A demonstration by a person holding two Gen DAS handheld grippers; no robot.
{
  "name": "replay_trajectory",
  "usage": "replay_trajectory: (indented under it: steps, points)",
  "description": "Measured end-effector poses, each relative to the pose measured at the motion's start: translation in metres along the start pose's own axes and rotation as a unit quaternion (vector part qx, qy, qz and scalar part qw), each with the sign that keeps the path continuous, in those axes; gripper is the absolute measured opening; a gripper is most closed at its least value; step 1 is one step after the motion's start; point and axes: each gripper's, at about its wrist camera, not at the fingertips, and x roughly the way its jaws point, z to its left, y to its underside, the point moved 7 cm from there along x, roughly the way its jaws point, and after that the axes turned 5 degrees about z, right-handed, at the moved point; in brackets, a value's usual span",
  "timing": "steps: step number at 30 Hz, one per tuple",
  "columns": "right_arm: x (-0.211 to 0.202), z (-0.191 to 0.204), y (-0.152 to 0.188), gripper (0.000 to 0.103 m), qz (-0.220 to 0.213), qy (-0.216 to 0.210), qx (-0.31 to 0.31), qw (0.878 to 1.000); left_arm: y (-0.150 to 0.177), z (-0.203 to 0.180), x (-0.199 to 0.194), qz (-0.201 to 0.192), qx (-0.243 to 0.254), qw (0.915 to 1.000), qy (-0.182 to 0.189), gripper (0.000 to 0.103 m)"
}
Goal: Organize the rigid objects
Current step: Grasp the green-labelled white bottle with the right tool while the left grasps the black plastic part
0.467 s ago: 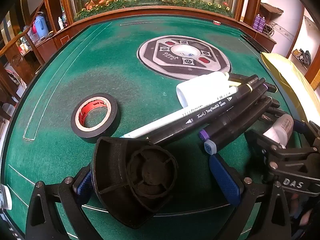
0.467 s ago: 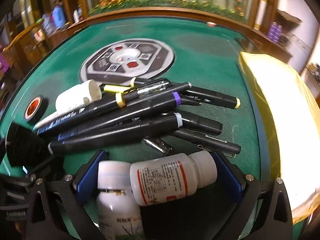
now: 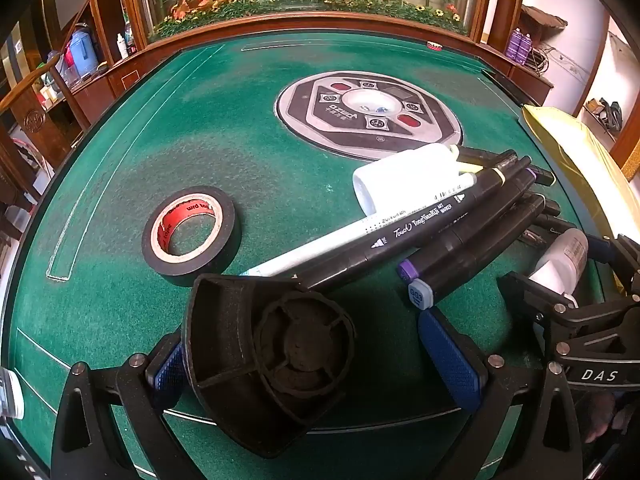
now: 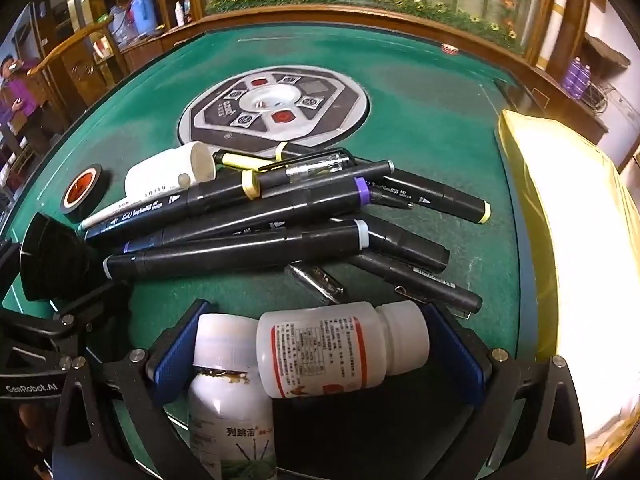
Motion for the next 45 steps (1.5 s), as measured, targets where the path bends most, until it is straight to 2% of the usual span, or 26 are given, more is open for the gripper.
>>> replay_trajectory:
  steps: [4,6,8,15,21,24,32,37,45]
  points:
    - [0.001,0.000,0.000,0.103,0.014,-0.006,-0.010,1.000,0.000,0.000,0.000,0.000,0.000,1.0000,0.000,0.103]
    - [0.001,0.003,0.002,0.103,0.001,-0.011,-0.008,1.000,0.000,0.000,0.000,0.000,0.000,1.0000,0.000,0.103]
    - [0.002,0.002,0.003,0.103,0.011,-0.002,-0.013,1.000,0.000,0.000,0.000,0.000,0.000,1.0000,0.000,0.103]
    - [0.000,0.006,0.011,0.103,0.044,-0.021,-0.013,0.999,0.000,0.000,0.000,0.000,0.000,1.0000,0.000,0.102]
    - [-0.012,0.004,0.020,0.092,0.053,-0.058,-0.008,0.997,0.004,0.005,-0.003,0.013,0.006,0.9999,0.006,0.102]
    - [-0.019,0.001,0.024,0.092,0.056,-0.060,-0.013,0.997,0.009,0.008,-0.009,0.016,-0.002,0.9996,0.021,0.098]
    - [-0.029,-0.002,0.028,0.091,0.047,-0.048,-0.036,0.997,0.009,0.018,-0.028,0.010,-0.020,0.9987,0.045,0.098]
    - [-0.033,-0.002,0.033,0.091,0.064,-0.053,-0.044,0.996,0.009,0.018,-0.039,0.006,-0.008,0.9991,0.041,0.098]
    - [-0.052,0.005,0.048,0.092,0.085,-0.079,-0.075,0.990,0.012,0.037,-0.044,0.015,-0.028,0.9982,0.050,0.098]
